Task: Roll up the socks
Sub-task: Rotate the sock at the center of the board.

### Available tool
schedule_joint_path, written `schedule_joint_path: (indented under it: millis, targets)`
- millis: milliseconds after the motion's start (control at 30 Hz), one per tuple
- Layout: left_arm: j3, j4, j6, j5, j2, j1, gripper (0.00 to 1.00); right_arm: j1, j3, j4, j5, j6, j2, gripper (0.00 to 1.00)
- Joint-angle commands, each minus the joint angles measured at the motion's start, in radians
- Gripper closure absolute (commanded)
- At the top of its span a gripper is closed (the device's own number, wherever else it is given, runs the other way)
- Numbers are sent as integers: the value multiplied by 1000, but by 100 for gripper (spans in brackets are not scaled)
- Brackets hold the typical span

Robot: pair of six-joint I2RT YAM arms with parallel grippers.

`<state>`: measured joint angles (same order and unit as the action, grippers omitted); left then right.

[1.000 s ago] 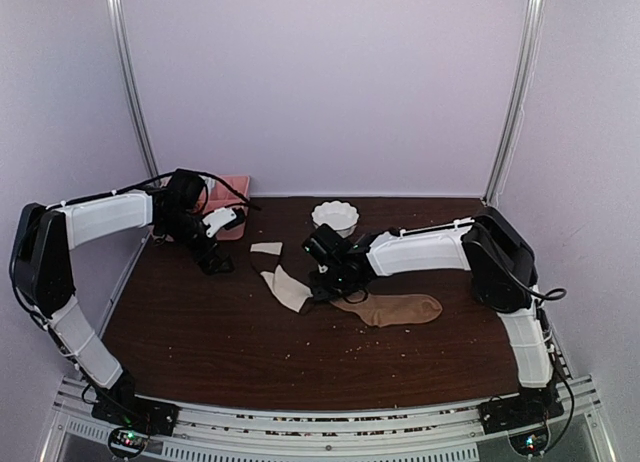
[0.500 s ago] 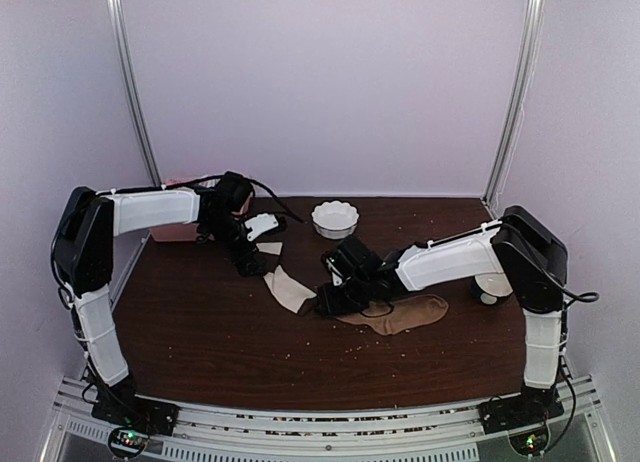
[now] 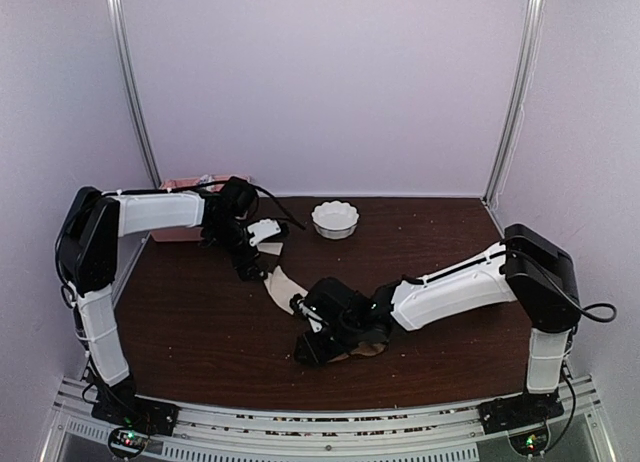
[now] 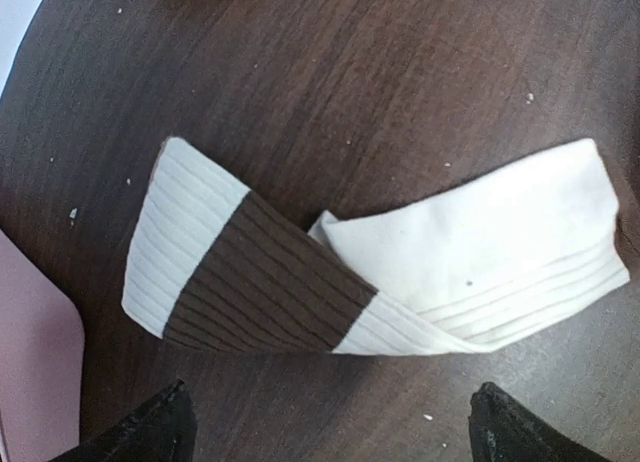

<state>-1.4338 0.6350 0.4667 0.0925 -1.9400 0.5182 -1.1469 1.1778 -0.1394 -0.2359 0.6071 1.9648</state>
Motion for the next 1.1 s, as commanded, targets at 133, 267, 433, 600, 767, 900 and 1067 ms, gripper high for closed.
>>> schedule_joint_path:
  millis: [133,267,433,600,767,900,1067]
  targets:
    - [47,46,107,168,154,-19,2,4,-200,-147,20,1,-263,36]
    - [53,204,239,345,199,-15,3,95,-308,-115,63,86,-408,35]
    - [129,289,354,382,263,43,3,207,-410,-58,53,146,-517,37]
    - [133,295,361,390,259,91,6,343,-421,-174,158,161,-477,56]
    - [117,295,341,403,260,93,10,388,-339,-250,215,94,-349,68]
    - [143,275,323,370,293,93,11,390,-236,-282,219,45,-210,76]
    - [195,258,303,335,349,91,11,390,-29,-329,224,-21,-53,76]
